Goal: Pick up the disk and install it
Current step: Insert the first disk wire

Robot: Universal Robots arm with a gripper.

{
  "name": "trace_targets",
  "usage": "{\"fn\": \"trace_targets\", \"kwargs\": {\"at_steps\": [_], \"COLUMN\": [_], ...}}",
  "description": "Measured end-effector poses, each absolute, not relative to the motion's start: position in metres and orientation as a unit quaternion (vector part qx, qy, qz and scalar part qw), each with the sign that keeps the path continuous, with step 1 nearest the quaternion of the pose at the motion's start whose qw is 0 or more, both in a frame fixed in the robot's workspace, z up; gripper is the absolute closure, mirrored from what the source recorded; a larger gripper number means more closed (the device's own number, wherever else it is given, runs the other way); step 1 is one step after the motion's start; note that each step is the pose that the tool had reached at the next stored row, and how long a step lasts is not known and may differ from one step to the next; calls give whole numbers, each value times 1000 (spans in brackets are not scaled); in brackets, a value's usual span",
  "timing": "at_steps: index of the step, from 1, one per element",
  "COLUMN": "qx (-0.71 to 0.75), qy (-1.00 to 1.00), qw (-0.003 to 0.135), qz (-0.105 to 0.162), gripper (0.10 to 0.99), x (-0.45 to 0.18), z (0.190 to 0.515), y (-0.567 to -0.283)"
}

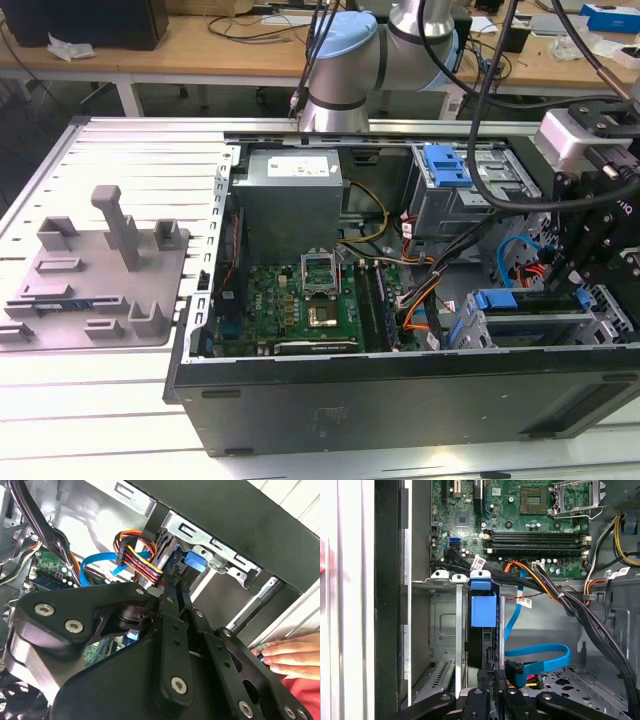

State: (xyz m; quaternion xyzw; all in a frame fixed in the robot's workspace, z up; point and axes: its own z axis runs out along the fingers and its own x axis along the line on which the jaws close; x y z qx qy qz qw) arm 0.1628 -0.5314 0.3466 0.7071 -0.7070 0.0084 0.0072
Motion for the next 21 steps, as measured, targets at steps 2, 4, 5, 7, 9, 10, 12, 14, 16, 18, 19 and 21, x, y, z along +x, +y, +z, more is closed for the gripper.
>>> {"fn": "trace_targets", "kwargs": {"at_steps": [2,4,5,7,9,10,12,14,16,18,19,21], "qx": [705,705,705,704,705,705,705,705,704,705,705,705], "qy": [-710,-710,-710,-710,-710,-710,-710,-710,-710,-710,-710,-710], "qw": [7,7,7,7,7,7,7,7,7,7,7,7], "qz": [8,8,8,8,8,8,8,8,8,8,8,8], "gripper": [922,922,922,922,922,922,922,922,922,922,922,922], "x": [163,163,163,163,163,163,163,163,163,163,163,163], "z": [346,346,346,346,345,345,345,344,344,343,343,342], "y": [-531,-531,-531,-531,-531,-531,-531,-531,-531,-531,-531,-531]}}
